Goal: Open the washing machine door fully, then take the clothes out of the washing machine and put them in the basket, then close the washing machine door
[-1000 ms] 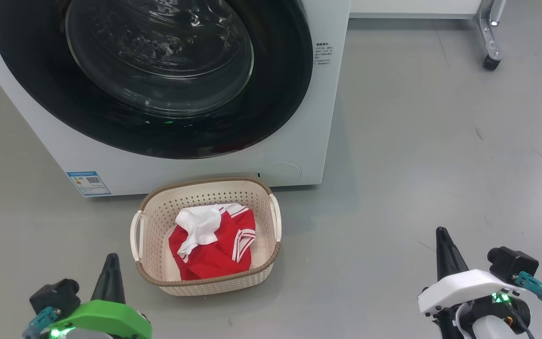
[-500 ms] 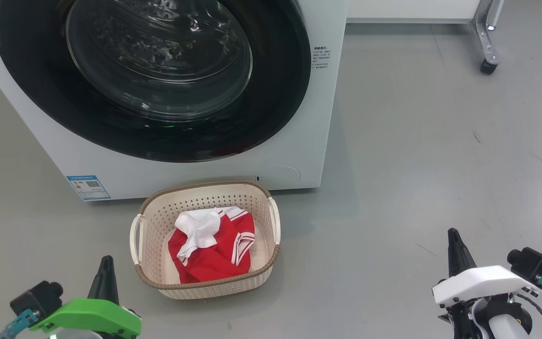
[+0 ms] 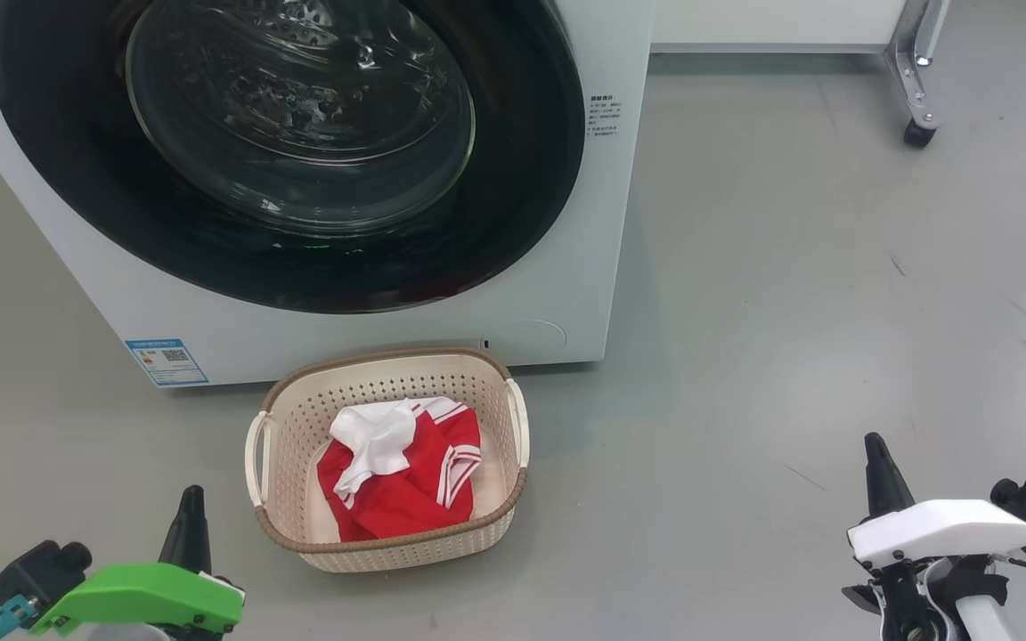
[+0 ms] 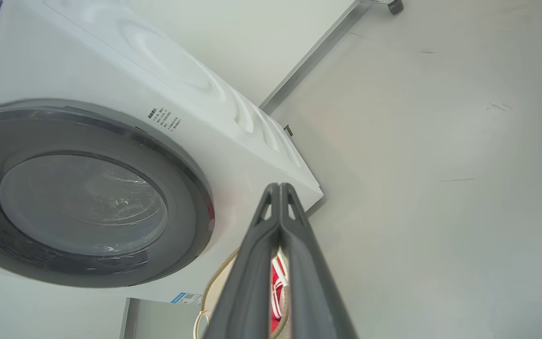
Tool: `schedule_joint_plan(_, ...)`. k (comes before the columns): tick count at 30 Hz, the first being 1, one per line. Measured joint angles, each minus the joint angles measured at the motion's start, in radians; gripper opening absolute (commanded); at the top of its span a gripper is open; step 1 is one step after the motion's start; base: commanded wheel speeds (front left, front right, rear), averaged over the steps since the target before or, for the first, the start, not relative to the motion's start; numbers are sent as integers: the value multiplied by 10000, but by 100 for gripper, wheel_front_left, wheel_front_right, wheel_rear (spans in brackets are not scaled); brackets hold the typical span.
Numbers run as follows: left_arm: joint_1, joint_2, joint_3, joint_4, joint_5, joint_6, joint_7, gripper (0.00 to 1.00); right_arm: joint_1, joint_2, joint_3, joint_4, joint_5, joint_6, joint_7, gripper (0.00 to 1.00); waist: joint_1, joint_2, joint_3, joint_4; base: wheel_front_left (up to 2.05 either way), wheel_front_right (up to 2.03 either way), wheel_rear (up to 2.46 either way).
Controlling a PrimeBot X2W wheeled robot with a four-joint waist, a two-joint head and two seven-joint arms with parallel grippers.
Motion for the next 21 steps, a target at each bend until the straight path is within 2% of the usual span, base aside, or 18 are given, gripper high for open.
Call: schedule_joint_plan(21,-209,-27,604,-13,-2688,-472,690,0,-37,-29,-644,-115,2803,182,646,0,0,0,-175,-60,0,0,0)
